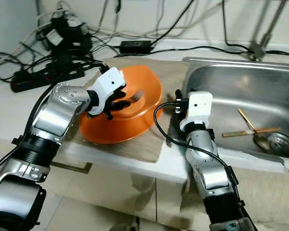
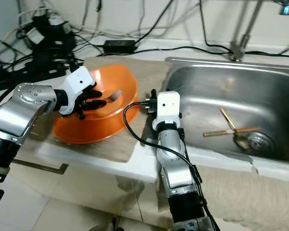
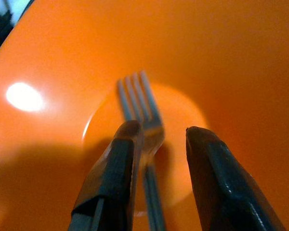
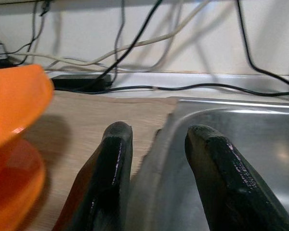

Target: Kitchen organization

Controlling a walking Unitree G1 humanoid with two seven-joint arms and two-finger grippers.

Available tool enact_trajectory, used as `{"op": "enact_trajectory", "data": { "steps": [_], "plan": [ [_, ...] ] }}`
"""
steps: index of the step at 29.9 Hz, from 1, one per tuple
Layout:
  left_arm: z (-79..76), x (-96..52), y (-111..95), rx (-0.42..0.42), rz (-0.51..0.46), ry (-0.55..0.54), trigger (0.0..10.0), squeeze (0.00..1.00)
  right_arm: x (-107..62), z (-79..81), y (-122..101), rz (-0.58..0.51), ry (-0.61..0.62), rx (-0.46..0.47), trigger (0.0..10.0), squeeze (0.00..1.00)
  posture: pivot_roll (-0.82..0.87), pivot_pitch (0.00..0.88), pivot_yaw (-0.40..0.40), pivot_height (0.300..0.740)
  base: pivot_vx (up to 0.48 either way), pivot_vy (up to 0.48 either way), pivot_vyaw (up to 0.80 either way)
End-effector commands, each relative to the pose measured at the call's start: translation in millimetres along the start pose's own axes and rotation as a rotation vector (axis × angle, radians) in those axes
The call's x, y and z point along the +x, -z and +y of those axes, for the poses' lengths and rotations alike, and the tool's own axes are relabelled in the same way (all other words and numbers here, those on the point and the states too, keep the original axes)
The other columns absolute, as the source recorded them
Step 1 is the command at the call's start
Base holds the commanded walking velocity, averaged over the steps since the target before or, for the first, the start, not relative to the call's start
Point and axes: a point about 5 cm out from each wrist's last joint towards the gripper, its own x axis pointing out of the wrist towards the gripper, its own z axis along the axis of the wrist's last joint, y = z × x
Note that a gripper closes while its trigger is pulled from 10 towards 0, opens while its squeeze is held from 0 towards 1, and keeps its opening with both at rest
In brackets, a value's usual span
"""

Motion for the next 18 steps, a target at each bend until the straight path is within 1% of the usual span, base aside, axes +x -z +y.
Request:
{"op": "enact_trajectory", "data": {
  "steps": [1, 5, 14, 18],
  "plan": [
    [2.3, -0.1, 0.3, 0.017, 0.017, -0.014, 10.0, 0.0, -0.1, -1.1, 1.2, 0.011, 0.004, 0.009, 10.0, 0.0, 0.04, 0.0, 0.098, 0.74, 0.0, 0.0, -0.66],
    [3.3, -0.2, -0.7, 0.024, 0.015, -0.02, 10.0, 0.0, -0.2, -0.9, 0.7, 0.006, 0.001, 0.004, 10.0, 0.0, 0.04, 0.0, 0.096, 0.74, 0.0, 0.0, -0.6],
    [7.9, -1.9, -0.7, 0.033, 0.021, -0.045, 10.0, 0.0, -0.5, 0.2, 0.1, 0.001, -0.007, -0.005, 10.0, 0.0, 0.04, 0.0, 0.097, 0.74, 0.0, 0.0, 0.0],
    [14.1, -4.5, 1.0, 0.043, 0.039, -0.066, 10.0, 0.0, -0.8, -8.5, -7.5, -0.028, 0.045, -0.01, 10.0, 0.0, 0.05, 0.0, 0.102, 0.74, 0.0, 0.0, 0.0]
  ]
}}
